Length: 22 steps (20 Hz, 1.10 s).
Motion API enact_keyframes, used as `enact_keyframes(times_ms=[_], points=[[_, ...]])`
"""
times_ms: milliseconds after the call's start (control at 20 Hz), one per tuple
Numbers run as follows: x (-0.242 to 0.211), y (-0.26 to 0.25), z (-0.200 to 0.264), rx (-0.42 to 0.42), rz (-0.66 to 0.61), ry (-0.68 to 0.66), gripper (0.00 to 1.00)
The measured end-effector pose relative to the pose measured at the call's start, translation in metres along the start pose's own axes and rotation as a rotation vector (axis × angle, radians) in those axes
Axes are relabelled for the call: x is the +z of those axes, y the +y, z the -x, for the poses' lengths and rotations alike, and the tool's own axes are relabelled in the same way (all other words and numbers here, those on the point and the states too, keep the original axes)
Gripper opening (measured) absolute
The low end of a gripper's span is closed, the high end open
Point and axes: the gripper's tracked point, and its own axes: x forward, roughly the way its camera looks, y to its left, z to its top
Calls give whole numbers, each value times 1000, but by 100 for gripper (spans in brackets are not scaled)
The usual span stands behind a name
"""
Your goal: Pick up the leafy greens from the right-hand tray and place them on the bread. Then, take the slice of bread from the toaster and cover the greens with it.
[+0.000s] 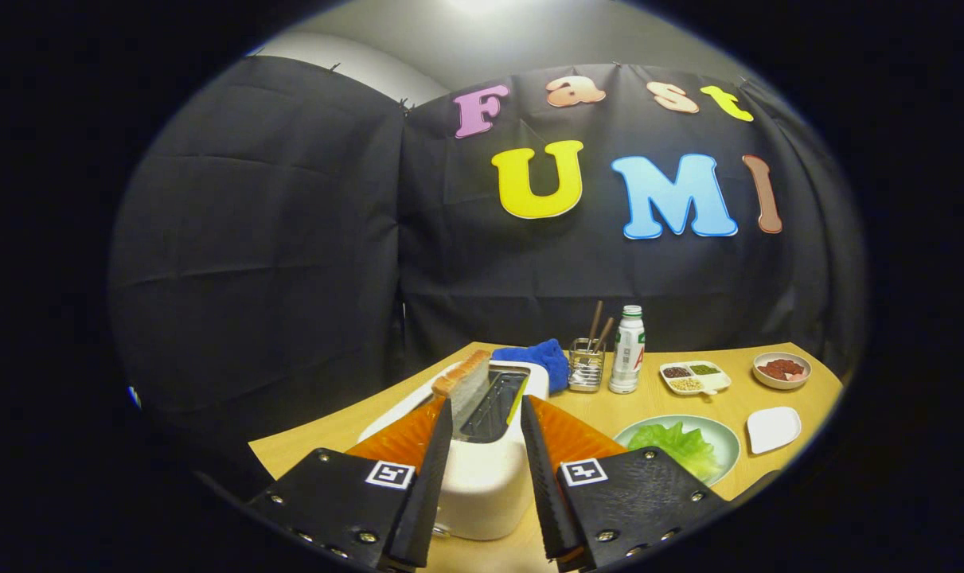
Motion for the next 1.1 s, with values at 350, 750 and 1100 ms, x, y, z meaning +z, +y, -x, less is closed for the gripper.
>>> enact_keyframes(times_ms=[350,750,1100], points=[[3,17,-33,-43,-11,16,53],[-7,23,-56,-107,24,33,31],[-5,30,-59,-67,1,34,4]])
